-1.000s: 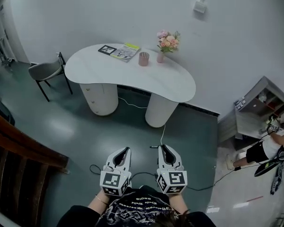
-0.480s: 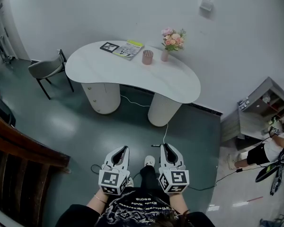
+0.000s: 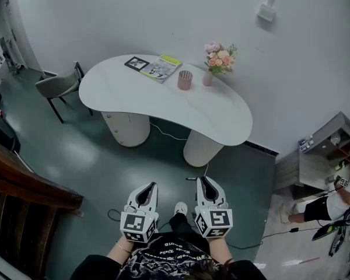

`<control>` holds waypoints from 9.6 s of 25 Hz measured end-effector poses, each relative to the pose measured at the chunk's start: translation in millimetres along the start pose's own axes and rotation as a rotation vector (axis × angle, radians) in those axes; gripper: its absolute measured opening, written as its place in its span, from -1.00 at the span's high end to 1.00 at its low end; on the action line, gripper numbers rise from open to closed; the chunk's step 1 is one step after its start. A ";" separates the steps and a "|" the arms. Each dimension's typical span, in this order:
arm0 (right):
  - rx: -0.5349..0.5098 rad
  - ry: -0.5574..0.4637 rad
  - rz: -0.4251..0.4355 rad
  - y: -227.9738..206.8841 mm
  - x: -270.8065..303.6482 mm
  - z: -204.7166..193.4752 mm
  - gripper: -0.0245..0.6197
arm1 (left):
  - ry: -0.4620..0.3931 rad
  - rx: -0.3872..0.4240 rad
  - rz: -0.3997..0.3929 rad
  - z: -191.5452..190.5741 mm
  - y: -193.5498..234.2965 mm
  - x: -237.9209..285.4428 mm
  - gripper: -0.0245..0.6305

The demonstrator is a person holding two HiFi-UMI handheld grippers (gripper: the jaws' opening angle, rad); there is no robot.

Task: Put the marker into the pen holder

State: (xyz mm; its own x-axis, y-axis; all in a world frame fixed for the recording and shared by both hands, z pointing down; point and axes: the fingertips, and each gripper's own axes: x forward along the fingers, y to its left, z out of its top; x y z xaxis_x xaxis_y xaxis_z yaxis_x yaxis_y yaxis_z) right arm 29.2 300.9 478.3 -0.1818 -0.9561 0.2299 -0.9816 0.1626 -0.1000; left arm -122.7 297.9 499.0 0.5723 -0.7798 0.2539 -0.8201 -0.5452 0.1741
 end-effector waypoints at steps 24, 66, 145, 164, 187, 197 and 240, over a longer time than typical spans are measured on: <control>-0.020 -0.017 0.174 -124.4 127.2 45.9 0.72 | 0.002 -0.028 0.125 35.4 -22.3 170.7 0.85; 0.033 -0.048 -0.095 -147.6 370.4 110.9 0.72 | 0.033 0.047 -0.117 131.2 159.2 394.9 0.85; -0.047 -0.101 0.027 -190.4 551.8 188.9 0.72 | 0.035 0.006 0.066 173.9 247.2 469.0 0.85; -0.027 -0.030 0.070 -203.5 582.7 164.7 0.72 | 0.053 -0.007 0.146 171.4 259.4 477.9 0.85; -0.043 0.066 0.077 -212.0 602.1 123.3 0.72 | 0.087 0.003 0.158 166.4 258.6 487.4 0.85; 0.004 0.072 0.077 -214.4 606.9 109.3 0.72 | 0.110 0.009 0.141 160.9 252.8 490.1 0.85; 0.081 0.098 0.013 -226.4 590.5 86.4 0.25 | 0.103 0.027 0.121 158.8 245.8 486.4 0.85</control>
State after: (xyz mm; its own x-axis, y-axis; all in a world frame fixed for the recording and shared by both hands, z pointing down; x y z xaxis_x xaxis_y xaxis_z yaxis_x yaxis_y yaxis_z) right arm 149.1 -321.5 553.1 -0.2031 -0.9250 0.3212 -0.9719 0.1506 -0.1807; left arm -45.5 -264.2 514.2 0.4652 -0.8050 0.3683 -0.8817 -0.4585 0.1115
